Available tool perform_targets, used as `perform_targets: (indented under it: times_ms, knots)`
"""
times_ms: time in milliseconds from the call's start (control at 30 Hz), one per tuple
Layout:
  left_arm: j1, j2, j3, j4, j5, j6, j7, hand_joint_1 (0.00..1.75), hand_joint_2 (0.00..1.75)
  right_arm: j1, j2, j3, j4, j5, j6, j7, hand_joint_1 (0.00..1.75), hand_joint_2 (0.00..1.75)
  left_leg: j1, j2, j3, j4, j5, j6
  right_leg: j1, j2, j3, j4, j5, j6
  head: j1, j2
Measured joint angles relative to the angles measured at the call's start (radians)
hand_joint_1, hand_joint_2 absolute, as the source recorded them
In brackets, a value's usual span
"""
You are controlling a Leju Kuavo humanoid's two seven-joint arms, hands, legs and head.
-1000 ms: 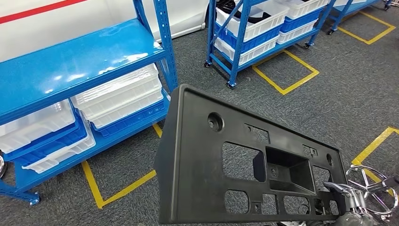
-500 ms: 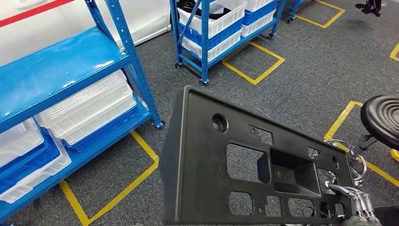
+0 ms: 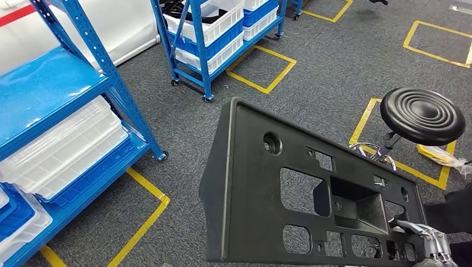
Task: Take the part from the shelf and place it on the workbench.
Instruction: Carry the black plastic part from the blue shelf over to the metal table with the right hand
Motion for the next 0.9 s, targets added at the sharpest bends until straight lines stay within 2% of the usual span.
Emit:
perform_targets:
  times_ms: [33, 67, 133, 167, 200, 233, 267, 333, 367, 400, 433, 500, 533, 600, 633, 667, 700, 733, 767, 800, 867, 900]
  knots:
    - [-0.001, -0.001, 0.0, 0.0, 0.0, 0.0, 0.0, 0.0, 1.75, 0.001, 0.0, -0.001, 0.0, 0.001, 0.0, 0.0, 1.75, 1.75, 0.002, 0.012, 0.003, -0.011, 0.007, 0.005, 0.002, -0.016, -0.005, 0.008, -0.007, 0.004, 0.0, 0.0]
    - [0.0, -0.001, 0.0, 0.0, 0.0, 0.0, 0.0, 0.0, 1.75, 0.001, 0.0, -0.003, 0.0, 0.001, 0.0, 0.0, 1.75, 1.75, 0.004, 0.026, 0.006, -0.021, 0.014, 0.01, 0.004, -0.041, -0.016, 0.031, -0.025, 0.007, 0.001, 0.0]
    - [0.002, -0.002, 0.0, 0.0, 0.0, 0.0, 0.0, 0.0, 1.75, 0.0, 0.0, -0.004, 0.0, 0.001, 0.0, 0.0, 1.75, 1.75, 0.004, 0.054, 0.006, -0.03, 0.02, 0.017, 0.006, -0.098, -0.064, 0.134, -0.089, 0.013, 0.003, 0.0]
    - [0.003, -0.002, 0.0, 0.0, 0.0, 0.0, 0.0, 0.0, 1.75, -0.001, 0.0, -0.004, 0.0, 0.001, 0.0, 0.0, 1.75, 1.75, 0.003, 0.07, 0.004, -0.029, 0.02, 0.018, 0.003, -0.11, -0.092, 0.195, -0.119, 0.018, 0.003, 0.0]
    - [0.004, -0.002, 0.0, 0.0, 0.0, 0.0, 0.0, 0.0, 1.75, -0.001, 0.0, -0.004, 0.0, 0.0, 0.0, 0.0, 1.75, 1.75, 0.003, 0.086, 0.002, -0.028, 0.019, 0.017, 0.0, -0.116, -0.111, 0.24, -0.134, 0.022, 0.003, 0.0]
    - [0.005, -0.002, 0.0, 0.0, 0.0, 0.0, 0.0, 0.0, 1.75, 0.0, 0.0, -0.004, 0.001, -0.001, 0.0, 0.0, 1.75, 1.75, 0.003, 0.101, 0.001, -0.027, 0.017, 0.016, -0.003, -0.12, -0.113, 0.253, -0.131, 0.027, 0.003, 0.0]
    - [0.004, -0.002, 0.0, 0.0, -0.001, 0.0, 0.0, 0.0, 1.75, 0.0, 0.0, -0.004, 0.001, -0.002, 0.0, 0.0, 1.75, 1.75, 0.004, 0.115, 0.001, -0.025, 0.016, 0.013, -0.006, -0.125, -0.095, 0.226, -0.111, 0.031, 0.003, 0.0]
    - [0.003, -0.003, 0.0, 0.0, -0.001, 0.0, 0.0, 0.0, 1.75, 0.0, 0.0, -0.005, 0.001, -0.002, 0.0, 0.0, 1.75, 1.75, 0.005, 0.138, 0.001, -0.016, 0.007, 0.003, -0.008, -0.162, -0.016, 0.095, -0.056, 0.034, 0.003, 0.0]
    - [0.003, -0.004, 0.0, 0.0, -0.001, 0.0, 0.0, 0.0, 1.75, -0.001, 0.0, -0.005, 0.001, -0.003, 0.0, 0.0, 1.75, 1.75, 0.004, 0.147, 0.001, -0.009, 0.001, -0.003, -0.006, -0.178, 0.015, 0.038, -0.04, 0.03, 0.003, 0.0]
    - [0.002, -0.004, 0.0, 0.0, -0.001, 0.0, 0.0, 0.0, 1.75, -0.001, 0.0, -0.005, 0.002, -0.003, 0.0, 0.0, 1.75, 1.75, 0.003, 0.155, 0.001, -0.003, -0.003, -0.01, -0.003, -0.19, 0.033, 0.004, -0.034, 0.024, 0.003, 0.0]
    - [0.001, -0.004, 0.0, 0.0, -0.001, 0.0, 0.0, 0.0, 1.75, -0.001, 0.0, -0.005, 0.002, -0.004, 0.0, 0.0, 1.75, 1.75, 0.001, 0.162, 0.002, -0.001, -0.006, -0.015, 0.0, -0.191, 0.034, -0.003, -0.038, 0.017, 0.002, 0.0]
    - [-0.002, -0.004, 0.0, 0.0, -0.001, 0.0, 0.0, 0.0, 1.75, 0.001, 0.0, -0.006, 0.001, -0.004, 0.0, -0.001, 1.75, 1.75, 0.001, 0.174, 0.006, 0.0, -0.011, -0.025, 0.001, -0.17, 0.031, -0.003, -0.034, 0.004, 0.001, 0.0]
    - [-0.003, -0.004, 0.0, 0.0, -0.001, 0.0, -0.001, 0.0, 1.75, 0.002, 0.0, -0.007, 0.001, -0.005, 0.0, -0.001, 1.75, 1.75, 0.003, 0.164, 0.006, 0.007, -0.02, -0.031, -0.001, -0.16, 0.031, -0.005, -0.032, -0.002, 0.001, 0.0]
    - [-0.004, -0.004, 0.0, 0.0, -0.001, 0.0, -0.001, 0.0, 1.75, 0.002, 0.0, -0.007, 0.0, -0.005, 0.0, -0.002, 1.75, 1.75, 0.008, 0.118, -0.019, 0.071, -0.067, -0.039, -0.004, -0.142, 0.031, -0.01, -0.027, -0.013, 0.001, 0.0]
    - [-0.004, -0.004, 0.0, 0.0, -0.001, 0.0, -0.002, 0.0, 1.75, 0.002, 0.0, -0.007, 0.0, -0.005, 0.0, -0.002, 1.75, 1.75, 0.009, 0.091, -0.047, 0.137, -0.103, -0.041, -0.003, -0.131, 0.029, -0.01, -0.025, -0.017, 0.001, 0.0]
    - [-0.002, -0.004, 0.0, 0.0, -0.001, -0.001, -0.002, 0.0, 1.75, 0.001, 0.0, -0.007, 0.0, -0.005, 0.0, -0.002, 1.75, 1.75, 0.01, 0.077, -0.081, 0.21, -0.135, -0.041, -0.001, -0.12, 0.028, -0.01, -0.025, -0.019, 0.001, 0.0]
    - [0.0, -0.004, 0.0, 0.0, 0.0, -0.001, -0.002, 0.0, 1.75, 0.002, 0.0, -0.007, 0.001, -0.005, 0.0, -0.002, 1.75, 1.75, 0.01, 0.071, -0.11, 0.269, -0.153, -0.04, 0.001, -0.107, 0.027, -0.009, -0.024, -0.021, 0.001, 0.0]
    - [0.001, -0.004, 0.0, 0.0, 0.0, -0.001, -0.003, 0.0, 1.75, 0.002, 0.0, -0.007, 0.001, -0.005, 0.0, -0.002, 1.75, 1.75, 0.01, 0.068, -0.127, 0.301, -0.153, -0.037, 0.004, -0.092, 0.027, -0.009, -0.023, -0.022, 0.001, 0.0]
    - [0.003, -0.004, 0.0, 0.0, 0.0, -0.001, -0.003, 0.0, 1.75, 0.002, 0.0, -0.007, 0.002, -0.005, 0.0, -0.002, 1.75, 1.75, 0.009, 0.065, -0.124, 0.288, -0.131, -0.032, 0.006, -0.078, 0.028, -0.008, -0.023, -0.022, 0.001, 0.0]
    - [0.003, -0.004, 0.0, 0.0, 0.0, -0.001, -0.003, 0.0, 1.75, 0.002, 0.0, -0.007, 0.002, -0.005, 0.0, -0.002, 1.75, 1.75, 0.008, 0.058, -0.104, 0.236, -0.093, -0.026, 0.007, -0.064, 0.03, -0.008, -0.023, -0.022, 0.001, 0.0]
    - [0.004, -0.003, 0.001, 0.0, 0.0, -0.001, -0.003, 0.0, 1.75, 0.002, 0.0, -0.007, 0.002, -0.005, 0.0, -0.002, 1.75, 1.75, 0.005, 0.007, -0.048, 0.094, -0.022, -0.011, 0.006, -0.038, 0.03, -0.007, -0.022, -0.02, 0.002, 0.0]
    - [0.004, -0.002, 0.001, 0.0, 0.0, -0.001, -0.003, 0.0, 1.75, 0.001, 0.0, -0.007, 0.002, -0.005, 0.0, -0.002, 1.75, 1.75, 0.004, -0.018, -0.026, 0.044, -0.005, -0.007, 0.004, -0.027, 0.028, -0.006, -0.02, -0.017, 0.001, 0.0]
